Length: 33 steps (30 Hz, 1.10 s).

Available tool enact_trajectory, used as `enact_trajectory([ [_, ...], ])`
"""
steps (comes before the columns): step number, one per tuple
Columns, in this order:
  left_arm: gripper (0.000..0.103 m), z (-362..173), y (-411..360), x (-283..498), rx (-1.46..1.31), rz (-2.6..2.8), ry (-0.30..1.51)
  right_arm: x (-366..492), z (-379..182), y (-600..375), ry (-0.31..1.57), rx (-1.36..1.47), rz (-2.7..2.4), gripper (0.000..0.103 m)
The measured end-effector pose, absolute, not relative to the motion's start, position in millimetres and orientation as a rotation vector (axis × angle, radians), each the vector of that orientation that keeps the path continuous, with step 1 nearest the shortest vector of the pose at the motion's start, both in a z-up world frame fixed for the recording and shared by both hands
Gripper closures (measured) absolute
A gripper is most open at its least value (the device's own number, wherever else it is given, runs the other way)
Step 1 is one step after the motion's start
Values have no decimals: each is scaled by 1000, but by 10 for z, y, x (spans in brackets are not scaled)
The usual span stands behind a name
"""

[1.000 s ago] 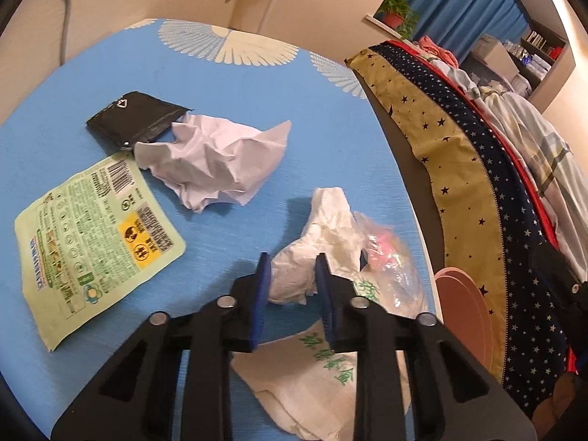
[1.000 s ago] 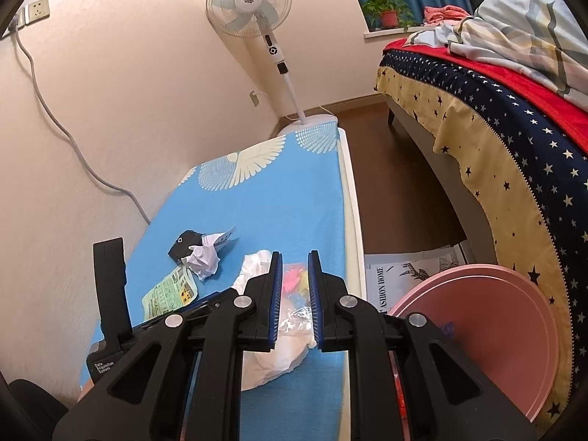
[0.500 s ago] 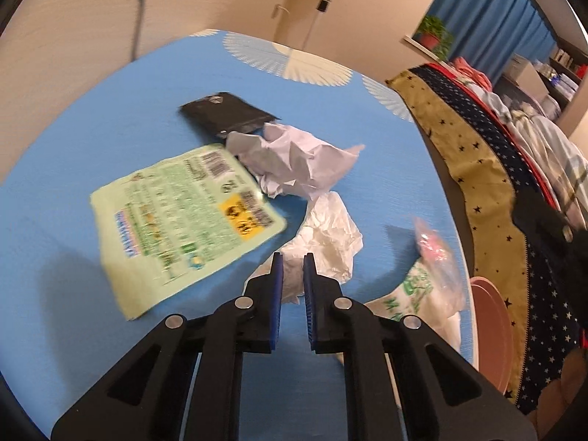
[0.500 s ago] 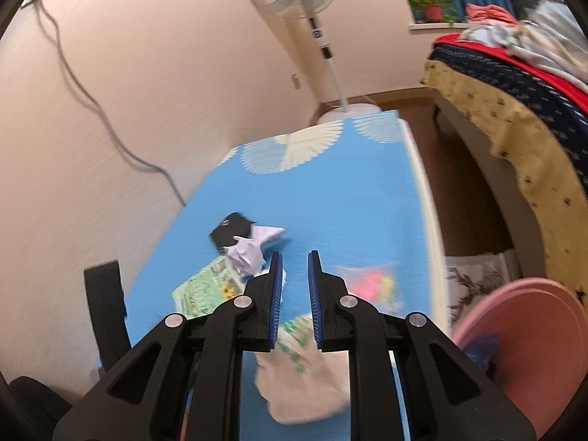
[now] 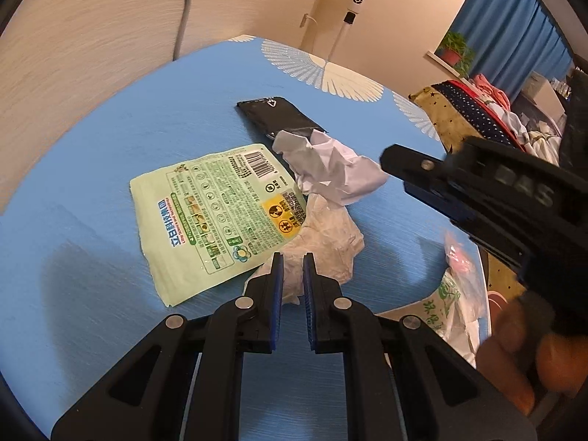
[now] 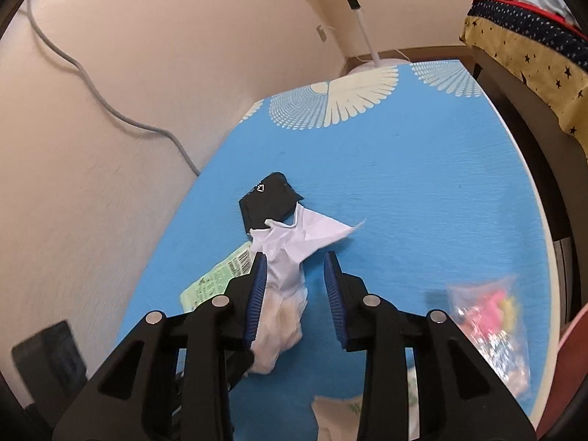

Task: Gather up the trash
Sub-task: 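Move right tool to crumpled white paper while left tool approaches crumpled white tissue, then close right tool on crumpled paper while left tool closes on white tissue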

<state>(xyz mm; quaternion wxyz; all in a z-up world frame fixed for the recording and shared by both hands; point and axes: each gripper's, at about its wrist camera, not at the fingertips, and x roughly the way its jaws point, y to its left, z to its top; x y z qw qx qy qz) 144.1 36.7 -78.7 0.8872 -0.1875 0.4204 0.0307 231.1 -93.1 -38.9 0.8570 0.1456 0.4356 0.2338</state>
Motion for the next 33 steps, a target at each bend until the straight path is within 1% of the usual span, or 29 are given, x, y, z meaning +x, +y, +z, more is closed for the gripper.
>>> enact_trajectory([
  [1, 92, -784, 371, 1434, -392, 65, 873, 2328, -402, -926, 921, 312, 494, 74],
  [2, 92, -781, 382, 1430, -394, 67, 872, 2340, -401, -916, 923, 312, 495, 83],
  [3, 92, -778, 381, 1423, -394, 67, 871, 2330, -391, -928, 919, 306, 494, 96],
  [5, 93, -767, 385, 1410, -395, 68, 868, 2301, -333, -937, 901, 295, 500, 103],
  [6, 97, -764, 383, 1410, -397, 68, 867, 2280, -307, -948, 891, 291, 505, 103],
  [11, 98, -709, 372, 1340, -394, 61, 854, 2127, -79, -1007, 833, 257, 513, 103],
  [15, 98, -650, 370, 1261, -389, 62, 842, 2061, 9, -1071, 841, 259, 499, 102],
  [19, 98, -658, 378, 1180, -404, 63, 839, 2051, -81, -1103, 885, 288, 483, 93],
  [21, 98, -666, 383, 1150, -396, 67, 838, 2066, -164, -1079, 902, 286, 478, 76],
  [23, 98, -686, 431, 1109, -406, 82, 838, 2099, -239, -1042, 920, 291, 477, 73],
  [31, 98, -622, 604, 1050, -424, 141, 806, 2295, -449, -837, 965, 316, 502, 72],
  [32, 98, -615, 621, 1048, -424, 147, 803, 2312, -458, -819, 967, 316, 505, 74],
  [33, 98, -611, 637, 1046, -424, 152, 802, 2319, -456, -804, 963, 318, 515, 84],
])
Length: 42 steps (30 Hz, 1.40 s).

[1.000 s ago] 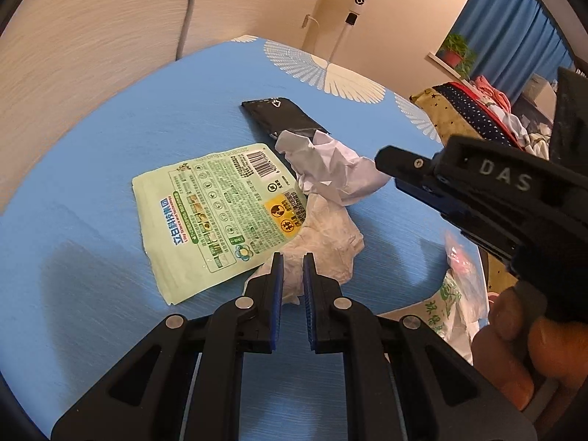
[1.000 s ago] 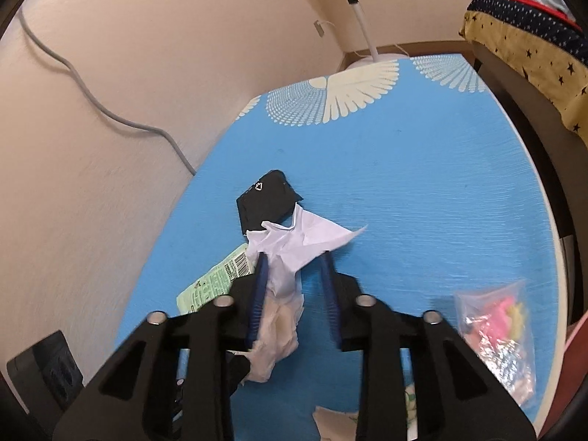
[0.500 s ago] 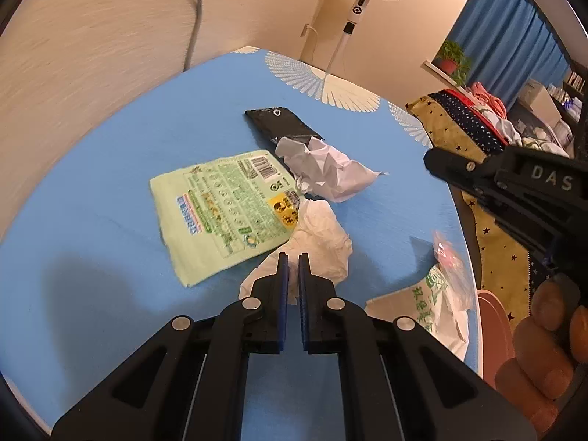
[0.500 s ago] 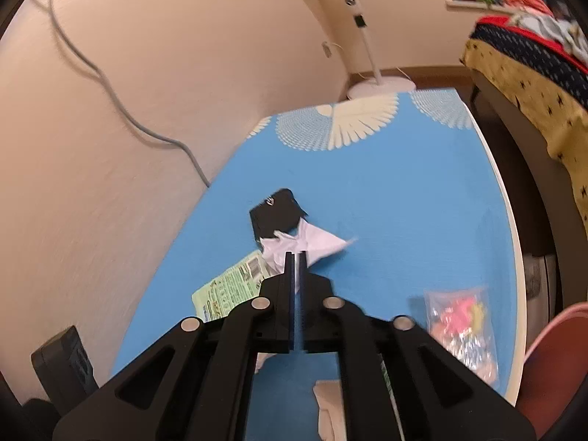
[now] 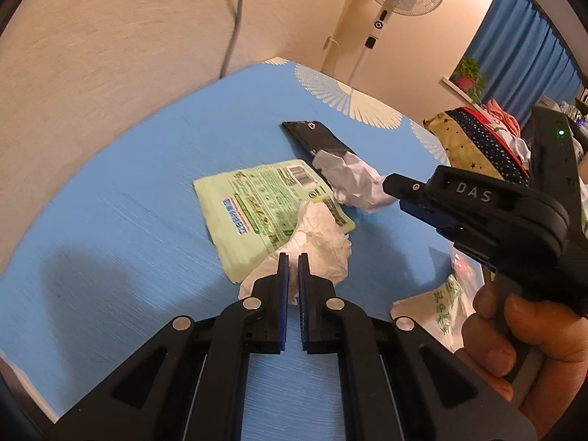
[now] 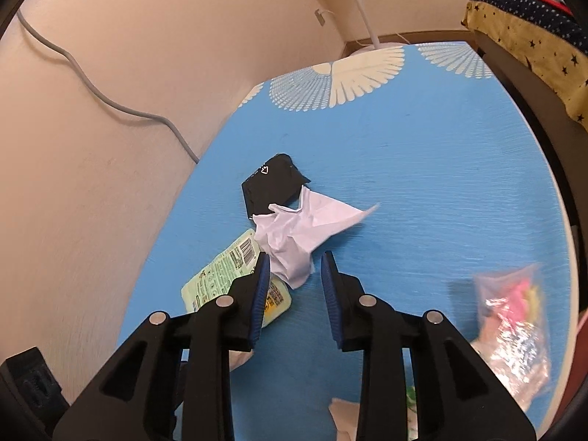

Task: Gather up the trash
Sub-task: 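Close right tool on crumpled paper while left tool closes on white tissue, then carry paper in right tool and tissue in left tool over pink bin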

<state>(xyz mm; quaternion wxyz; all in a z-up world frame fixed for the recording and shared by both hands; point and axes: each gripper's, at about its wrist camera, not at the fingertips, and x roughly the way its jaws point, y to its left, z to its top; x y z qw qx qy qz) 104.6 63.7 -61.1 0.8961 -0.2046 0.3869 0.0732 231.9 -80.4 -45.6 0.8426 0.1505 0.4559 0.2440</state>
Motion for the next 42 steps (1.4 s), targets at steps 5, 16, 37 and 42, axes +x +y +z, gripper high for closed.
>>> enact_trajectory([
  [5, 98, -589, 676, 1027, -426, 164, 796, 2206, -307, -807, 905, 291, 543, 100],
  [16, 98, -401, 606, 890, -393, 144, 745, 1595, 273, -1184, 767, 181, 539, 102],
  [37, 98, -104, -278, 606, -222, -33, 674, 346, 701, -2400, 593, 121, 184, 102],
  [42, 98, -79, -443, 567, -201, -67, 668, 171, 663, -2563, 577, 97, 117, 102],
])
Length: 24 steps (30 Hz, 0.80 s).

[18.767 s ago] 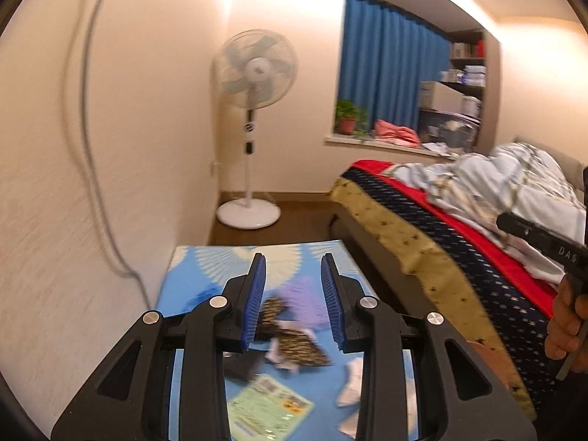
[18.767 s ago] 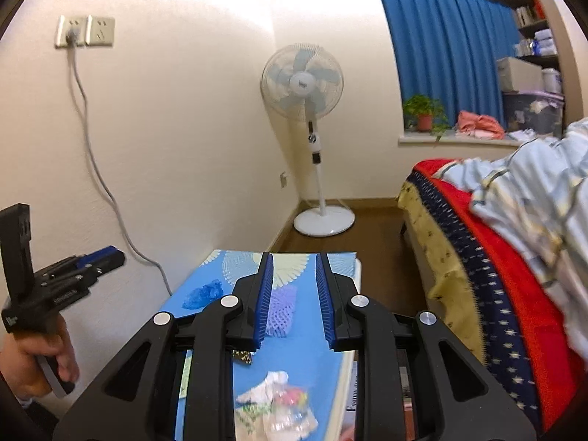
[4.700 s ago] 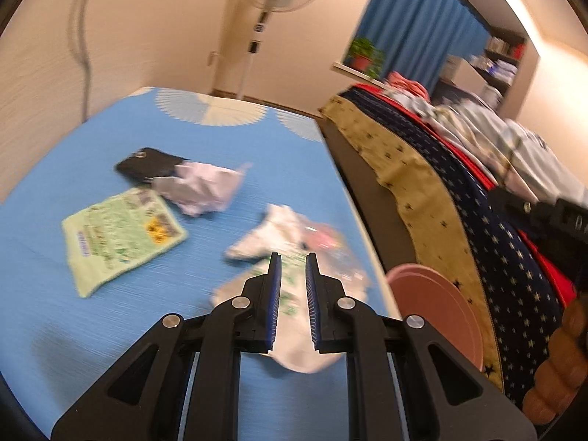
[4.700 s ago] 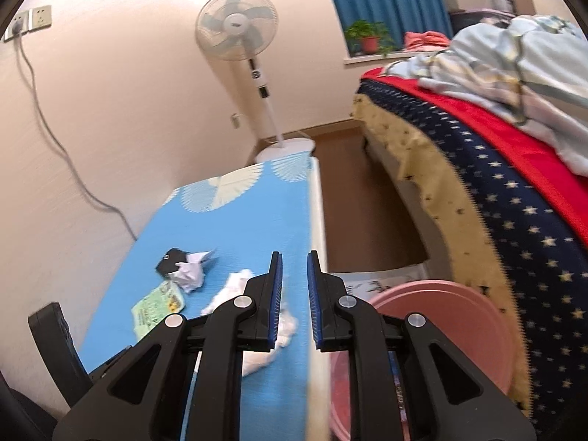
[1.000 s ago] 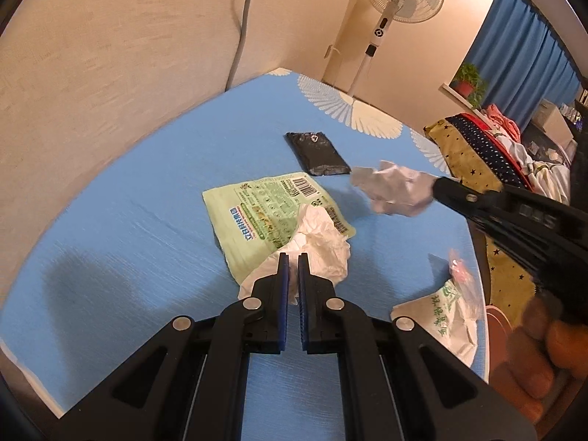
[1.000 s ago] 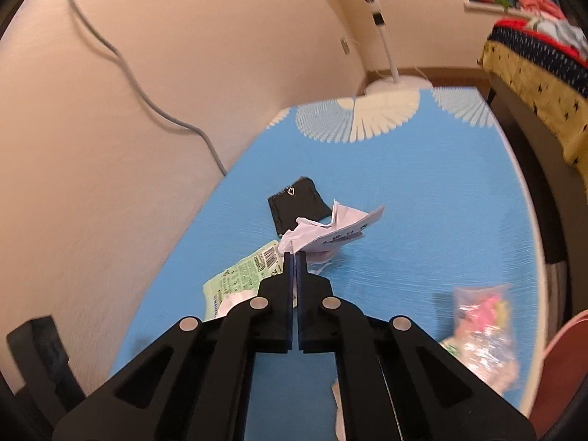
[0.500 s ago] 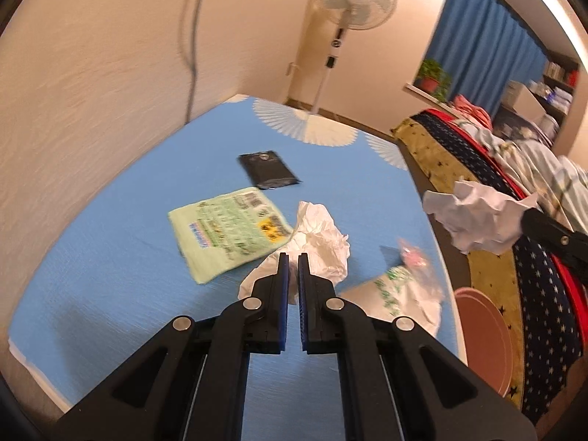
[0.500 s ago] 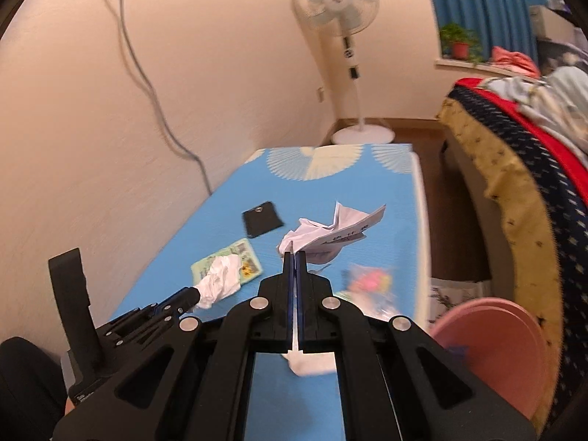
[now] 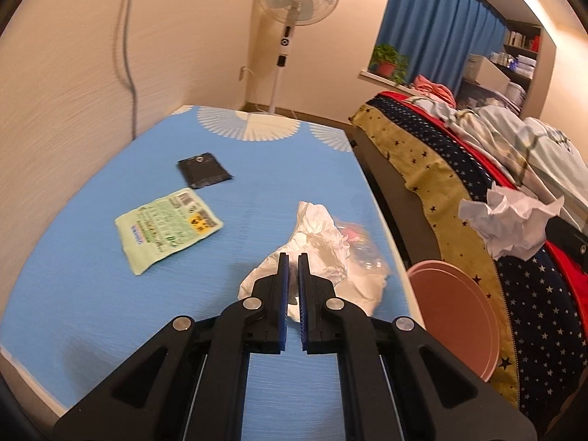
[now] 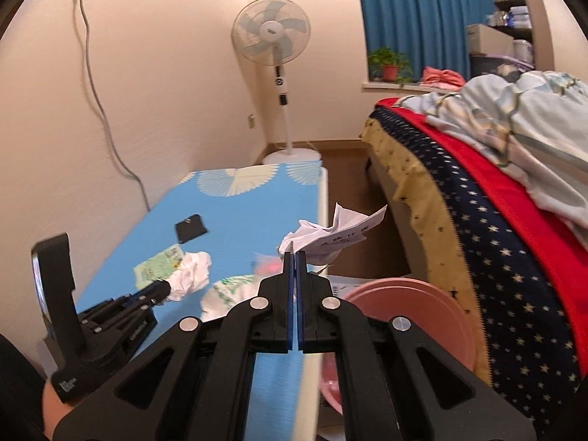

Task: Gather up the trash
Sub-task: 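Carry paper in right tool and tissue in left tool over pink bin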

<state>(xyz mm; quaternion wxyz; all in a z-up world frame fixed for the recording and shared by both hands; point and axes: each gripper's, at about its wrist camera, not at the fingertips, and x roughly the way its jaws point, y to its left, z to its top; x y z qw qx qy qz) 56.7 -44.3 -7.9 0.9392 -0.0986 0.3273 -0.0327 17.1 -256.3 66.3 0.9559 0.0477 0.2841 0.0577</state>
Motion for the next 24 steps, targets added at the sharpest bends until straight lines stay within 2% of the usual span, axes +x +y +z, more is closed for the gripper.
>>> enact_trajectory([
  [24, 98, -147, -1506, 592, -169, -315, 670, 66, 405, -3233, 618, 194, -113, 102],
])
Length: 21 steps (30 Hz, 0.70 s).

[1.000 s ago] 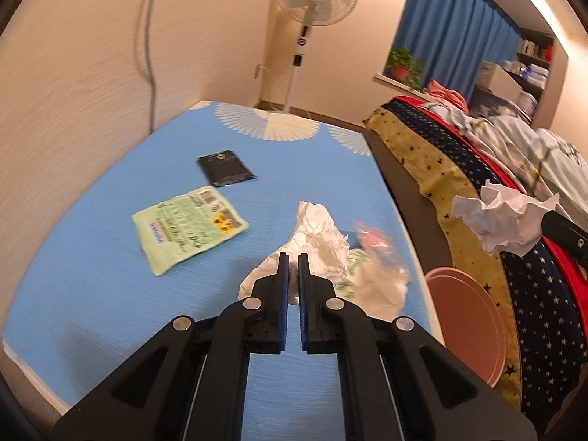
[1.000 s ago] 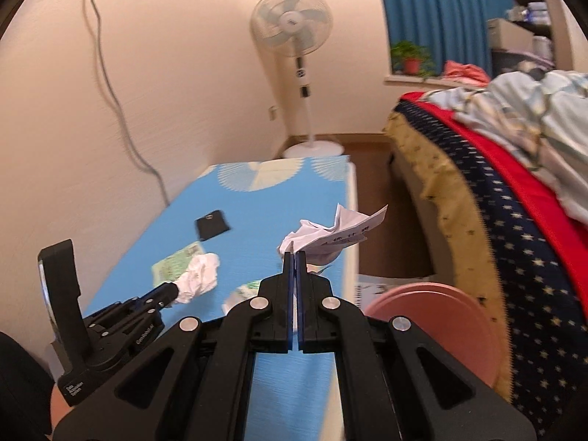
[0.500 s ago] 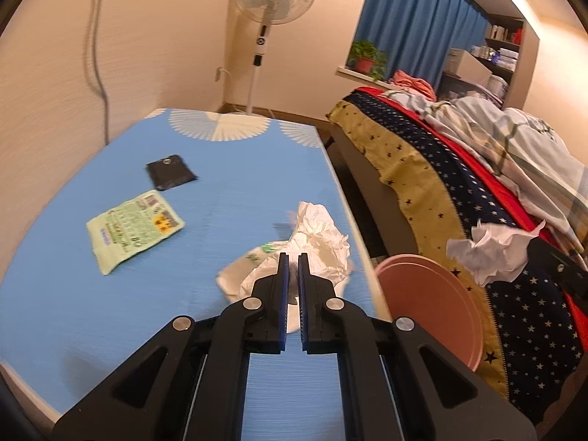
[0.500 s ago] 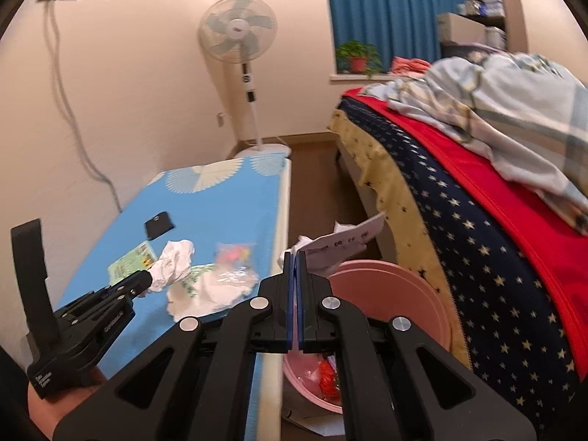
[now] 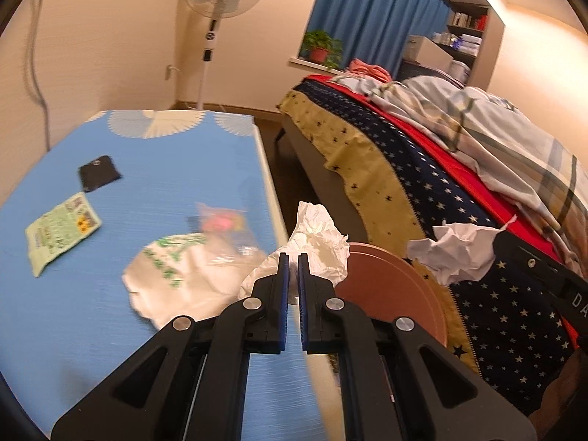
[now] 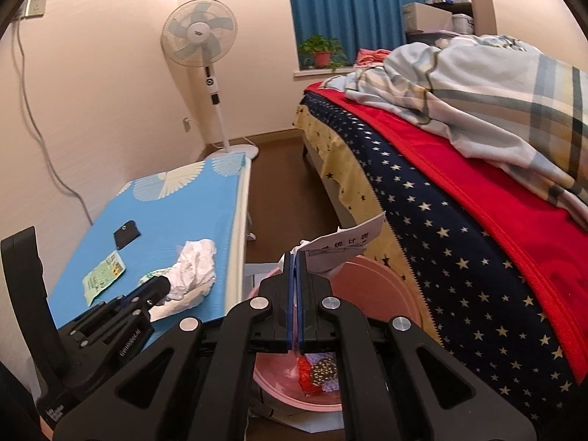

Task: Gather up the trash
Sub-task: 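Carry paper in right tool and tissue in left tool over pink bin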

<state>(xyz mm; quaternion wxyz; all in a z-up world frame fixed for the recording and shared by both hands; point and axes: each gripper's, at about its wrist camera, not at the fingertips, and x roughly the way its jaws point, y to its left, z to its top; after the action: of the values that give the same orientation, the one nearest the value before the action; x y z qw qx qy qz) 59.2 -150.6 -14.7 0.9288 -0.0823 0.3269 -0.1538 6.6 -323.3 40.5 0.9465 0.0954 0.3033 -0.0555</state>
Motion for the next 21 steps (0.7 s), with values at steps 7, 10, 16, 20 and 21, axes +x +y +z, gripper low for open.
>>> enact_trajectory([
  [7, 98, -336, -1861, 633, -134, -391, 711, 84, 289, -3369, 641, 224, -167, 102],
  [10, 98, -431, -1941, 669, -129, -404, 735, 105, 234, -3407, 655, 232, -186, 102],
  [16, 98, -593, -2061, 737, -132, -424, 778, 144, 148, -3482, 672, 248, -218, 102],
  [20, 98, -624, -2113, 773, -120, -434, 785, 159, 125, -3519, 674, 253, -230, 102],
  [21, 98, -630, -2117, 782, -123, -435, 788, 161, 117, -3531, 675, 256, -234, 102],
])
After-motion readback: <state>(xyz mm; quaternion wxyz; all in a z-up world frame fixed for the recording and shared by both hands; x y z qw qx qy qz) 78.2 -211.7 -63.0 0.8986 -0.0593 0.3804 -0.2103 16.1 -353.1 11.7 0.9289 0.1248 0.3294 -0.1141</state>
